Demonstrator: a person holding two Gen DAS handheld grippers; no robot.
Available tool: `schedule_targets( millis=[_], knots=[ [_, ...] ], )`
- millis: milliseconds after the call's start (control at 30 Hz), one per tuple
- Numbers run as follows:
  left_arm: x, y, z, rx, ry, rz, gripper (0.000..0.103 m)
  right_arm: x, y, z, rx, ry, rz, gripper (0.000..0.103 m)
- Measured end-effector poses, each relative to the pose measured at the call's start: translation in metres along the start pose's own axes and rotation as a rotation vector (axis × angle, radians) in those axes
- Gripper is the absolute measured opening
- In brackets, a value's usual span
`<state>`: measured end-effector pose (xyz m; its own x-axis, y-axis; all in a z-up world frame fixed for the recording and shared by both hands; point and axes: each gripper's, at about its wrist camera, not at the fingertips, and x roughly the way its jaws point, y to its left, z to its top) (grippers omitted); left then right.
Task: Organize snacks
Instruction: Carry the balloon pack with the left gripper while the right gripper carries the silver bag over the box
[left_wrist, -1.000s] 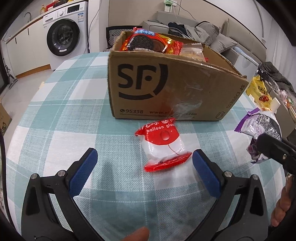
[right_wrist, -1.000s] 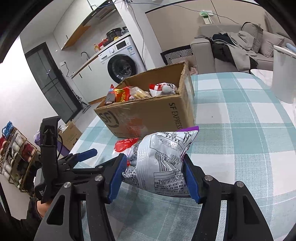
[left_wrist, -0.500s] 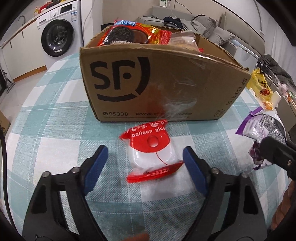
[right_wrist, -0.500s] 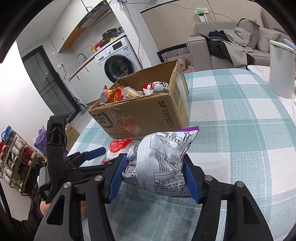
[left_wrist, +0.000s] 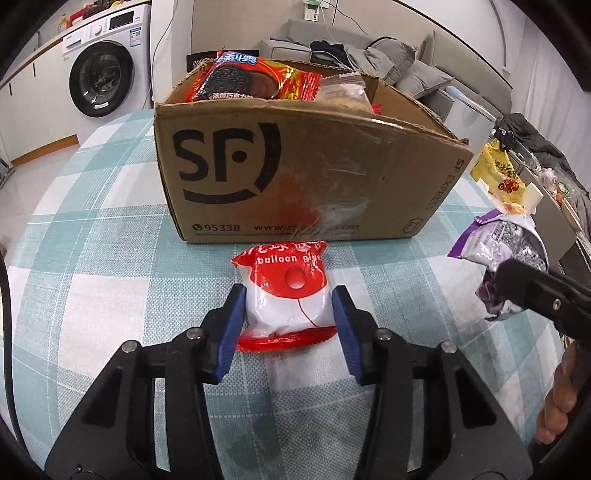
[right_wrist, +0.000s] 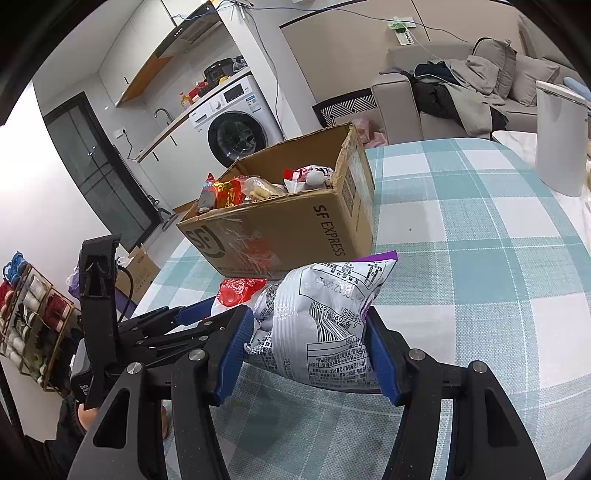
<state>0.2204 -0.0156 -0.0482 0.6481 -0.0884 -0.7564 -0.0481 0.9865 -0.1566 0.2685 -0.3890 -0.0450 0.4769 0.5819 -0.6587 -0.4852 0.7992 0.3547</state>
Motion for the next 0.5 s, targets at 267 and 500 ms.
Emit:
schedule_targets(
  millis=[267, 500],
  knots=[
    [-0.013, -0.001, -0.013, 0.018, -0.005, -0.008, 0.043, -0.003, 0.005, 0.0, -0.011, -0.006, 0.005, 0.061],
    [-0.031, 0.002, -0.023, 0.022, -0.021, -0.017, 0.043, -0.004, 0.01, 0.0, -0.021, -0.011, 0.008, 0.061]
  ],
)
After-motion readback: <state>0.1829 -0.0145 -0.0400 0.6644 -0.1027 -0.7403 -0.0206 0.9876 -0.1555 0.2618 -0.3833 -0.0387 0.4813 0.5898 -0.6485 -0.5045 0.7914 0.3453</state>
